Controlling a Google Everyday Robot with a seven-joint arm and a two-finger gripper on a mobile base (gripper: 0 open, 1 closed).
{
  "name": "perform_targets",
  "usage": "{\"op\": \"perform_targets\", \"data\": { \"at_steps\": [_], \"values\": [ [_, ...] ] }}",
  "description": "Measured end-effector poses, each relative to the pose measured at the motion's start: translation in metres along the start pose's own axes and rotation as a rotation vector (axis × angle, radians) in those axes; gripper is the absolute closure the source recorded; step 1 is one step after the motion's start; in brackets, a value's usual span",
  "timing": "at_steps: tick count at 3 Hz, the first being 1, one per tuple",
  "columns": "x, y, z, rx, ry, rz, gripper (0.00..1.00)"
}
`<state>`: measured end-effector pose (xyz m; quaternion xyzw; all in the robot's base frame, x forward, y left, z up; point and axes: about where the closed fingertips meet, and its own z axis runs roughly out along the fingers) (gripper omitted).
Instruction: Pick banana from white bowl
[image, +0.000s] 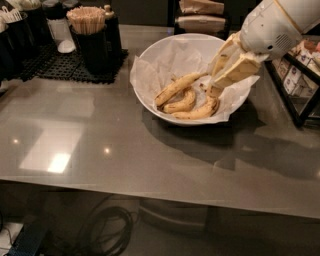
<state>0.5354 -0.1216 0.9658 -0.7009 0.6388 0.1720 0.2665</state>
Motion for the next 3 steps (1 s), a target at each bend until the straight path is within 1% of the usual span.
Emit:
{"op": "perform_targets", "data": {
  "at_steps": [1, 2, 3],
  "values": [
    [-0.006, 0.031, -0.025, 0.066, -0.127, 0.02, 1.0],
    [-0.01, 0.063, -0.048, 0.149, -0.263, 0.045, 1.0],
    [0.002, 0.077, -0.066, 0.188, -0.3, 0.092, 1.0]
  ]
}}
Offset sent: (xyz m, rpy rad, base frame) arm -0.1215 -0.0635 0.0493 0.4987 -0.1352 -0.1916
